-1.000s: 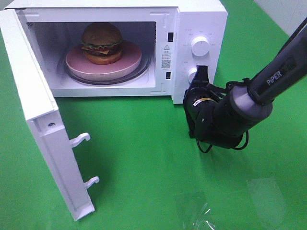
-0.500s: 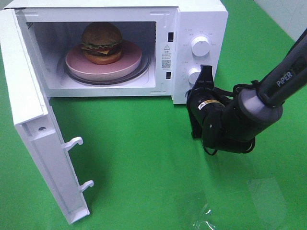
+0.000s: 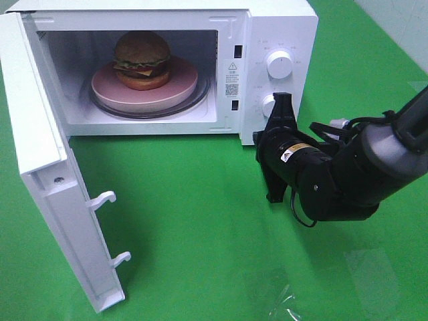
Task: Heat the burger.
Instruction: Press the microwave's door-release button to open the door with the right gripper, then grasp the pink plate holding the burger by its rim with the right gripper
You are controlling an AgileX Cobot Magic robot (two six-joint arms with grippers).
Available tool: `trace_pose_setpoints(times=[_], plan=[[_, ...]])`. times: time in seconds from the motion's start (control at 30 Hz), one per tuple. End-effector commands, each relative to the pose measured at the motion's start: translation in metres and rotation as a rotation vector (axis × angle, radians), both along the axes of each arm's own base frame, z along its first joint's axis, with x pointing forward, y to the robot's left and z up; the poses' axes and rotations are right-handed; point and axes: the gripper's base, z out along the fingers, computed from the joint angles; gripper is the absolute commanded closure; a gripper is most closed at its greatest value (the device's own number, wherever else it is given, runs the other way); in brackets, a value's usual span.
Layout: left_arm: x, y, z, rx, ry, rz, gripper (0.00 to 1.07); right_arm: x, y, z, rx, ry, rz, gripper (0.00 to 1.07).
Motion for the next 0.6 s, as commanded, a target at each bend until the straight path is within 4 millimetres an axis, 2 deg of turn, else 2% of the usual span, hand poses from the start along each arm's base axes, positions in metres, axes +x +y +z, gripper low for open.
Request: trace_pose_setpoints(times=[0.03, 0.5, 0.6], plan=[[0.0, 0.0, 0.0, -0.004, -0.015, 0.0, 0.09, -0.009, 0.001, 0.01, -0.056, 0.005, 0.077, 1.06], [0.0, 0.0, 0.0, -0.004, -0.015, 0.0, 0.09, -0.027, 0.005, 0.019, -0.384, 0.138, 0.354, 1.03], [0.0, 0.0, 0.0, -0.004, -0.015, 0.0, 0.09, -0.03, 0.005, 0.029, -0.479, 0.126, 0.422, 1.02]])
